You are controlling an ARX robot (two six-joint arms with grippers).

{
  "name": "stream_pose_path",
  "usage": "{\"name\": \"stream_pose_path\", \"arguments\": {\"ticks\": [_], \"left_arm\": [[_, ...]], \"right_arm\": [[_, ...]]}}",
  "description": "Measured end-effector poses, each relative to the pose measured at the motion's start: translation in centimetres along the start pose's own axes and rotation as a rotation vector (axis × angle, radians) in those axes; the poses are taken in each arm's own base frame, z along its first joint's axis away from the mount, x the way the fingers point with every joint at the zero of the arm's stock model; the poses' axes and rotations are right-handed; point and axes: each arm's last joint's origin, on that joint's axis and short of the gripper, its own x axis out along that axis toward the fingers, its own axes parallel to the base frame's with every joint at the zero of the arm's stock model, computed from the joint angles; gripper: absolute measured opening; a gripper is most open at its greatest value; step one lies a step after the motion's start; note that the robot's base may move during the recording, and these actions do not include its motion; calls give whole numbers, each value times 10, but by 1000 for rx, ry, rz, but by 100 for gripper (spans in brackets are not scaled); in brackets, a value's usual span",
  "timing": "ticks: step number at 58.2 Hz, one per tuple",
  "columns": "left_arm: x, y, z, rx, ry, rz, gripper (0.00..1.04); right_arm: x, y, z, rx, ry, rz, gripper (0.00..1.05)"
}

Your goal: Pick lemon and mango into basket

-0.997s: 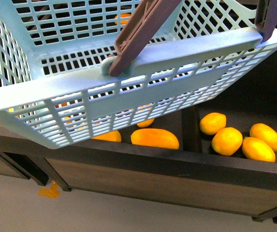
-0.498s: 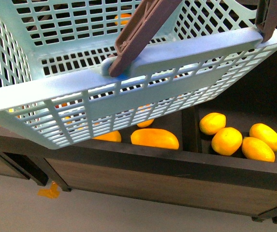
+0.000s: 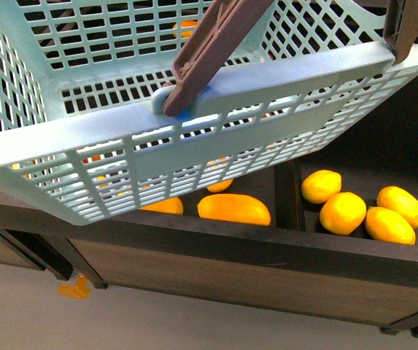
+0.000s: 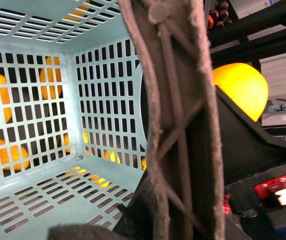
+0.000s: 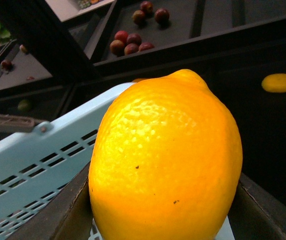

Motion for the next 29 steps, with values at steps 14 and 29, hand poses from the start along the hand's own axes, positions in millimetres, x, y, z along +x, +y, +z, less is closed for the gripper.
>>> {"name": "stream_pose_path", "arguments": {"ticks": [14, 29], "left_arm": [[0, 1, 0, 2, 0, 4, 5], [1, 1, -1, 4, 7, 3, 5]], "right_arm": [[4, 10, -25, 19, 75, 5, 74], [-1, 1, -35, 37, 85, -42, 96]]}}
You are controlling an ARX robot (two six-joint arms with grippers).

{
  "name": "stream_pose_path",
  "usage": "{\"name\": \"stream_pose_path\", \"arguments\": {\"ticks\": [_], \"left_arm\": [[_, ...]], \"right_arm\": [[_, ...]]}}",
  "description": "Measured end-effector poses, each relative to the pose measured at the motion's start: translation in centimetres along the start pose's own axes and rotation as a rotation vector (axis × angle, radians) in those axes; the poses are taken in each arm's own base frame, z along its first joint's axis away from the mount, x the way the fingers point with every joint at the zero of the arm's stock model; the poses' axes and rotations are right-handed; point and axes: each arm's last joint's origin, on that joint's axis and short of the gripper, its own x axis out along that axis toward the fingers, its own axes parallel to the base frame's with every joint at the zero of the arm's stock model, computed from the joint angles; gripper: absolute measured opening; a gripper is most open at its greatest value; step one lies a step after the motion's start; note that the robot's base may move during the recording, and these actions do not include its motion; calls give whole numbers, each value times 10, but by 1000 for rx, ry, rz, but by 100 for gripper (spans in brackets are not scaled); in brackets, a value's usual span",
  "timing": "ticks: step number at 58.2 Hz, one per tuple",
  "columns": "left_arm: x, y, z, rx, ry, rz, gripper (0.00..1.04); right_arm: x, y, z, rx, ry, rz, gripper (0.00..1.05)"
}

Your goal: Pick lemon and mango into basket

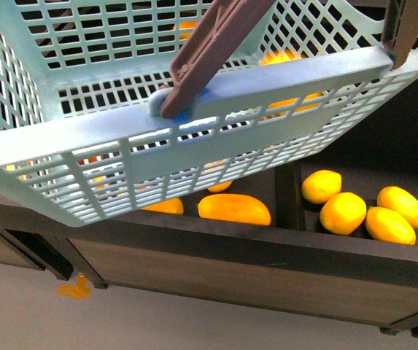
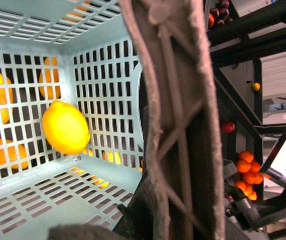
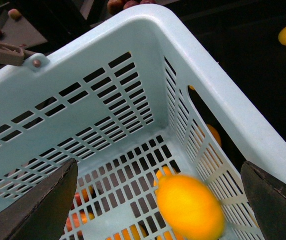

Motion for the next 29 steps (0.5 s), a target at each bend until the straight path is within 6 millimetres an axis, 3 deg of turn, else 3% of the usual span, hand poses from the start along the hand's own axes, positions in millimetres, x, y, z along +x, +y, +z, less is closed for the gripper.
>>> {"name": "stream_pose_path", "arguments": {"ticks": [18, 22, 29], "left_arm": [[0, 1, 0, -3, -6, 5, 5], [0, 0, 0, 0, -4, 4, 5], [0, 0, -1, -5, 3, 0, 5]], "right_arm": [[-38, -32, 22, 44, -173, -145, 95], [-44, -38, 20, -46, -292, -99, 85], [-68, -69, -11, -282, -393, -100, 57]]}}
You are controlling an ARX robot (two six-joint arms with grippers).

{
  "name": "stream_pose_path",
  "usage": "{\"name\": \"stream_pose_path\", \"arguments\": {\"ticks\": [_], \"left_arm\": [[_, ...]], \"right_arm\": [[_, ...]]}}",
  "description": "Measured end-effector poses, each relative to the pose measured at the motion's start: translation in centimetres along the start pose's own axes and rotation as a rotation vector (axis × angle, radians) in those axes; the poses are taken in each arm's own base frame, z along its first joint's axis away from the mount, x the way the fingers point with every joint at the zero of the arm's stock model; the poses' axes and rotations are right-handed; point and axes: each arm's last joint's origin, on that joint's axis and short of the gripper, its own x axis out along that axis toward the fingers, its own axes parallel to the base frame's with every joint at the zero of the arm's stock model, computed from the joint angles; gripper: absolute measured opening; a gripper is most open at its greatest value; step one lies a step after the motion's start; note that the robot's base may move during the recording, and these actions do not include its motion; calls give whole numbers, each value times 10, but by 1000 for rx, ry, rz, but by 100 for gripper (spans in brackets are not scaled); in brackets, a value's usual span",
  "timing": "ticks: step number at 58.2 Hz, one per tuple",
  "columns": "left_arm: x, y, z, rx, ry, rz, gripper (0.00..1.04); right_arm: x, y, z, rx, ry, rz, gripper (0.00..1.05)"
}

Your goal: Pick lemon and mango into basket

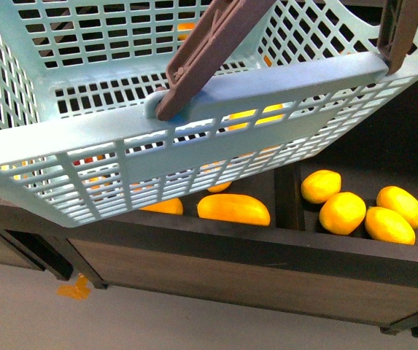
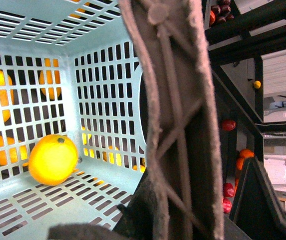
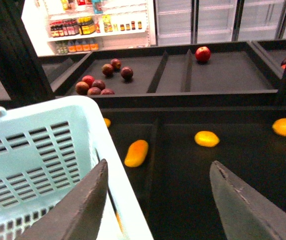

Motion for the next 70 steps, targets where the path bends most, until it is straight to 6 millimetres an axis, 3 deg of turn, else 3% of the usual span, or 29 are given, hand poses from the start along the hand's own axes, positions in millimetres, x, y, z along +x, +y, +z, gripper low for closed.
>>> {"name": "stream_pose_path", "arguments": {"ticks": [19, 37, 44, 70], "left_arm": [[0, 0, 0, 3, -4, 3, 5], [0, 0, 0, 3, -3, 2, 5], [0, 0, 1, 3, -6, 4, 5], [0, 0, 0, 3, -5, 3, 5]], "right_arm": [[-51, -33, -35, -82, 10, -6, 2], [-91, -53, -55, -84, 10, 14, 2], [-95, -61, -56, -85, 2, -13, 21], [-95, -61, -56, -85, 2, -11, 96]]}}
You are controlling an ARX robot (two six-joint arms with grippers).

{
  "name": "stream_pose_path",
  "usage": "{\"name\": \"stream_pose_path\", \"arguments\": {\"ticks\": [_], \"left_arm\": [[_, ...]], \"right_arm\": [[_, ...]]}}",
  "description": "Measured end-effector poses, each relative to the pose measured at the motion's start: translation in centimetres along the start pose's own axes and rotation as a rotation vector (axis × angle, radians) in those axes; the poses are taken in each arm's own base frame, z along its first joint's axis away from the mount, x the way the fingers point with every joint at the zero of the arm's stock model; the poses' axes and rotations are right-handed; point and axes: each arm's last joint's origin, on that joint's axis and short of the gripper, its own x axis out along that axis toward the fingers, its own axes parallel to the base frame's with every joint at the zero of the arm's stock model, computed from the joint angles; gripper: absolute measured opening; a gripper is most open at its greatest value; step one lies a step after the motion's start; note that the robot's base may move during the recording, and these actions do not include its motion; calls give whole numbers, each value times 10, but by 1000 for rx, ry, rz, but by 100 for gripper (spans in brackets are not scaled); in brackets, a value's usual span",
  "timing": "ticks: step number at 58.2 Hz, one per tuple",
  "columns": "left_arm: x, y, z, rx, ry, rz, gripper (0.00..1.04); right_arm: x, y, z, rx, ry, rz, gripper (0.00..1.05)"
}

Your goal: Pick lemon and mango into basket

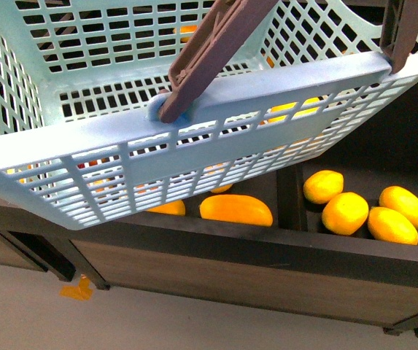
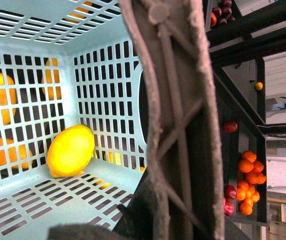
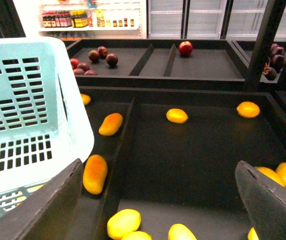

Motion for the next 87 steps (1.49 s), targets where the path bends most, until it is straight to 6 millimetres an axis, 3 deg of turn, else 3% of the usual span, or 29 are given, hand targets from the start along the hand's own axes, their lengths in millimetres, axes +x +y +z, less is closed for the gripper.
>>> {"name": "stream_pose_path", "arguments": {"ticks": [87], "left_arm": [[0, 0, 0, 4, 3, -2, 5]], "right_arm": [[-1, 0, -2, -1, 6, -1, 96]]}}
